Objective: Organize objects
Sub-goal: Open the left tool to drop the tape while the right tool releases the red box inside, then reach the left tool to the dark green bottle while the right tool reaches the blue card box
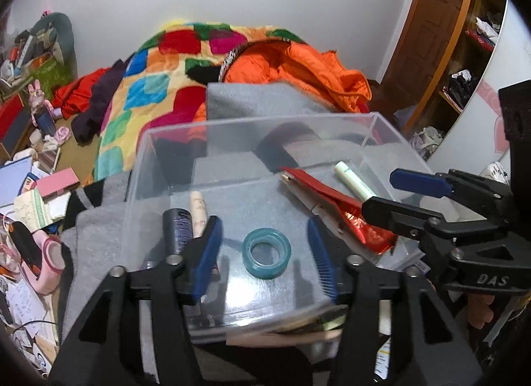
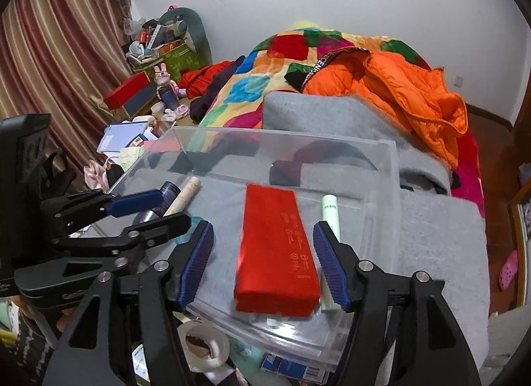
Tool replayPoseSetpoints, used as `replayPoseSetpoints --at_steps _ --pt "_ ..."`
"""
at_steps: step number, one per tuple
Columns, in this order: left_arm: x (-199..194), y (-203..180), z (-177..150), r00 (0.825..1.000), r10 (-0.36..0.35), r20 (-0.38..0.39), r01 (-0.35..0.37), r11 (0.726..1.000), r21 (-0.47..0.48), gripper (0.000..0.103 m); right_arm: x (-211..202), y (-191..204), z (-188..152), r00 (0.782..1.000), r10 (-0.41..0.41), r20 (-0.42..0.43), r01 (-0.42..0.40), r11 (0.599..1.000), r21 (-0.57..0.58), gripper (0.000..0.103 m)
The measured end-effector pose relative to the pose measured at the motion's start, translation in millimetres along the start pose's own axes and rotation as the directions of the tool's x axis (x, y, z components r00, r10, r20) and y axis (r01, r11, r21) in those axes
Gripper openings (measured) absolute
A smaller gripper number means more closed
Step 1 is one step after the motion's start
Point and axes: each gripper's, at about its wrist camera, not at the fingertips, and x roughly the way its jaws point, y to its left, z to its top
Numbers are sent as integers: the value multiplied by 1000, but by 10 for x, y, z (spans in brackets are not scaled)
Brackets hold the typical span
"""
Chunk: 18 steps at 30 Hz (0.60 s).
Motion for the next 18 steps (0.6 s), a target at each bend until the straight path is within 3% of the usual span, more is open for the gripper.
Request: replayPoseSetpoints --at_steps 4,8,18 --pt "-173 -46 -22 999 16 40 -17 1000 12 64 -109 6 -33 1000 -16 21 16 1000 2 60" --pt "-286 -63 -67 998 27 63 -28 999 15 71 -277 35 -79 997 -45 65 45 999 0 70" --pt "-580 -181 -407 995 23 93 -24 1000 19 83 -675 29 -318 988 -89 127 87 996 22 71"
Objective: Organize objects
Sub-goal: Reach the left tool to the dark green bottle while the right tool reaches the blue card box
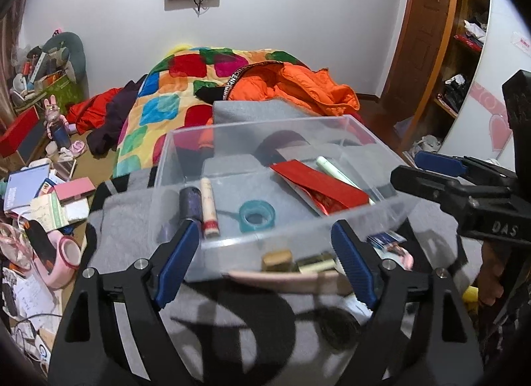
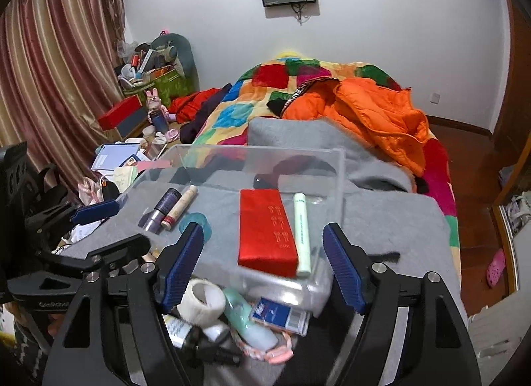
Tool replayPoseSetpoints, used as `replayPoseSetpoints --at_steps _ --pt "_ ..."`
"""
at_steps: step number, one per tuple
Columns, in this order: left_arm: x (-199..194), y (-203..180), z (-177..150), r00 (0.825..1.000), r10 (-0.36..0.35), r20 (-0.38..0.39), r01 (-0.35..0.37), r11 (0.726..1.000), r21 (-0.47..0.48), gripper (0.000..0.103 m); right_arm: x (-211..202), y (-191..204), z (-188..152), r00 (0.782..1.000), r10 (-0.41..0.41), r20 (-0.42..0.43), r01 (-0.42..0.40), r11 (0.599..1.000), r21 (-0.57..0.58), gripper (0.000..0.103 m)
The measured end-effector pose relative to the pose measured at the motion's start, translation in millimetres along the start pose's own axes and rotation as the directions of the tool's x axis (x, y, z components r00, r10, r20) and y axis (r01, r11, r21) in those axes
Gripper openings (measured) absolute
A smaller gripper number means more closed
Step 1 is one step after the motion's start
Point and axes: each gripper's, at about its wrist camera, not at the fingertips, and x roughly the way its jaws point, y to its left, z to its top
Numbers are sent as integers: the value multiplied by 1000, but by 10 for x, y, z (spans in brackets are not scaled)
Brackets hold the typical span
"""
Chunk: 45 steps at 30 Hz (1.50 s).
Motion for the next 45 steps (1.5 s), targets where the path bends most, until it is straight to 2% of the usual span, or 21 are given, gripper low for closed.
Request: replayPoseSetpoints --at_steps 9,16,22,27,29,34,38,45 --pt "-105 -117 -249 997 -76 -29 76 997 -25 88 -41 -122 -276 999 -22 -47 25 998 56 71" --pt "11 -373 -429 988 -126 -90 129 992 17 88 174 -225 -516 991 -3 -131 19 993 119 71" --pt "172 -489 -521 983 -134 -129 141 989 46 88 338 -274 -610 985 32 -171 -4 987 160 71" --pt "251 -490 -554 981 -142 -135 148 989 31 88 428 -281 -651 981 43 -190 -10 985 172 71" --pt "251 -483 -574 980 -154 -128 158 987 24 86 437 -282 -662 982 43 -184 -10 984 176 69" --pt "224 -473 -590 969 -213 -127 215 977 0 65 420 -275 -651 984 39 -174 -9 985 170 56" --pt "178 -496 -611 975 -192 -111 195 981 14 65 386 -286 -669 984 57 -169 -28 985 172 46" --pt "21 -419 -670 986 -143 -80 144 990 4 65 263 -208 -717 988 12 -152 8 991 130 46"
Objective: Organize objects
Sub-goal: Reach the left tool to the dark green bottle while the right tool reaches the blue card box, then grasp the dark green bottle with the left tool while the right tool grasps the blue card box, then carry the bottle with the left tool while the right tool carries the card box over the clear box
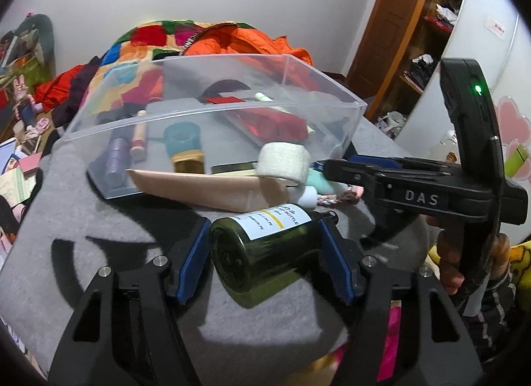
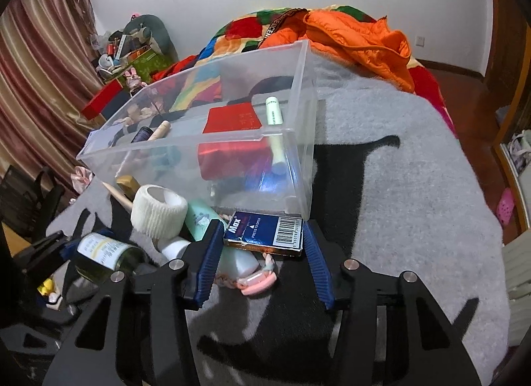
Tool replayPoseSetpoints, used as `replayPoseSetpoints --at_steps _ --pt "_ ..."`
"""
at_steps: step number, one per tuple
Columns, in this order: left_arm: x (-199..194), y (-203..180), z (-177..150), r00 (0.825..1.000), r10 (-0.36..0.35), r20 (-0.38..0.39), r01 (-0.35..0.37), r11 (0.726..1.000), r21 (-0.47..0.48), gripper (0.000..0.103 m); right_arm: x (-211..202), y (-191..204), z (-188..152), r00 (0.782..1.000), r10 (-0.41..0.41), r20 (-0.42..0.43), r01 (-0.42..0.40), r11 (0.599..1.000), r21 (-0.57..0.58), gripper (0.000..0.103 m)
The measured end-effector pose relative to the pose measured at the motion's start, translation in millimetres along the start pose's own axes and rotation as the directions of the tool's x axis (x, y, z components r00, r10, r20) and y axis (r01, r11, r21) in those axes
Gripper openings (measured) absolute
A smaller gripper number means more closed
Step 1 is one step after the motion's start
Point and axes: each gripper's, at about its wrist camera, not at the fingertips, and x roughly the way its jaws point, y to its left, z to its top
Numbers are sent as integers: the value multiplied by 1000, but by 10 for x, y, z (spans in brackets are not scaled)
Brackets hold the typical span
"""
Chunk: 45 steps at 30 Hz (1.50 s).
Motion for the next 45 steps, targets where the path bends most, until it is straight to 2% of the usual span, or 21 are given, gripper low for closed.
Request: replayPoseSetpoints --at_steps 5,17,31,36,45 --pt "-143 96 16 1000 13 28 -12 999 -35 65 -118 8 -43 1000 5 18 -5 1000 -3 46" --pt "-456 254 227 991 56 125 -47 997 -67 65 -560 175 85 990 31 135 -26 999 -35 46" --pt "-627 416 593 964 119 240 -104 992 -74 65 -675 380 475 970 44 240 -18 994 -111 46" --pt "-565 497 738 961 132 244 -118 991 -71 65 -553 407 617 971 42 236 -15 993 -115 46" --pt "-201 691 884 974 141 177 -128 988 -85 65 -218 447 725 984 29 178 -8 993 -117 46"
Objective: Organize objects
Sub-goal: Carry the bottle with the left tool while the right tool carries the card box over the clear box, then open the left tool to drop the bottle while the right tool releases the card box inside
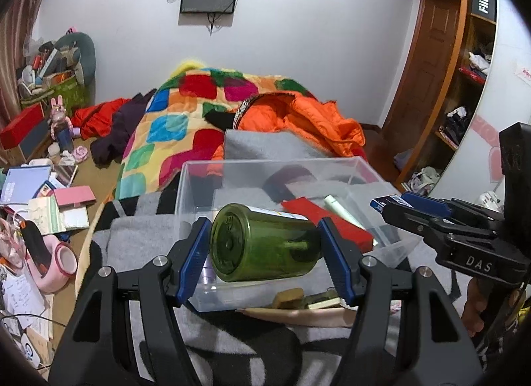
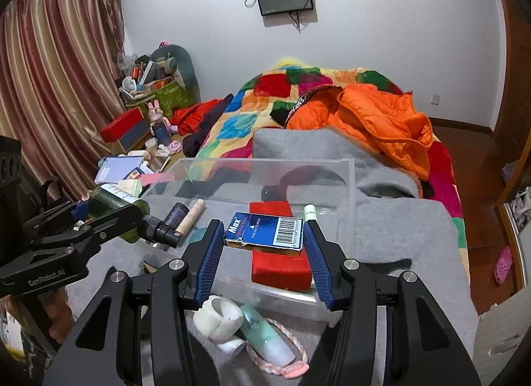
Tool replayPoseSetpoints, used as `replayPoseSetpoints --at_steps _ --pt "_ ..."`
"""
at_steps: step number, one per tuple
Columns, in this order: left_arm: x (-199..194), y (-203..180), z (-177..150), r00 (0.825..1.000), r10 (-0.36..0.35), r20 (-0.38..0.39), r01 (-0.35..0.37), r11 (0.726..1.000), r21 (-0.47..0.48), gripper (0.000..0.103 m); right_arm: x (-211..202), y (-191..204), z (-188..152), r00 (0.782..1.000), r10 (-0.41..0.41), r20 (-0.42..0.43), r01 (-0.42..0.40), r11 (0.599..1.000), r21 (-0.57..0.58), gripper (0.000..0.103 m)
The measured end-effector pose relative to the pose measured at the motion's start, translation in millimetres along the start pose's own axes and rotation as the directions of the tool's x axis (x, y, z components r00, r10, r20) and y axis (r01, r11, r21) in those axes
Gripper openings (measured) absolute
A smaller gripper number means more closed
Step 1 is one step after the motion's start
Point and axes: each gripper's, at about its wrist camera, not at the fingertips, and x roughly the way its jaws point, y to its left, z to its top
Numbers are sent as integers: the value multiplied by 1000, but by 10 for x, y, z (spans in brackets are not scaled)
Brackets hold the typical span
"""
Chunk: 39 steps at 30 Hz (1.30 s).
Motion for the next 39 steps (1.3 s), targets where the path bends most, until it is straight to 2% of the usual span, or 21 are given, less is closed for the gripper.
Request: replayPoseSetpoints --at_steps 12,19,24,29,39 --pt "366 86 -92 995 16 -97 -18 1000 -16 65 415 -5 -39 996 -12 -90 12 1000 -1 46" --pt "408 49 -132 993 25 -115 -24 1000 7 65 452 33 -40 995 -43 -90 40 999 -32 48" --pt "347 63 -127 993 12 -114 -12 1000 3 65 436 42 -46 995 -39 -94 36 999 -34 48" --pt "216 76 -129 995 2 -100 -2 1000 -1 66 380 43 -55 995 -22 -93 20 999 -25 53" --pt "-119 107 -270 997 16 -69 -16 1000 8 80 -66 87 -154 999 11 -36 -12 1000 -24 56"
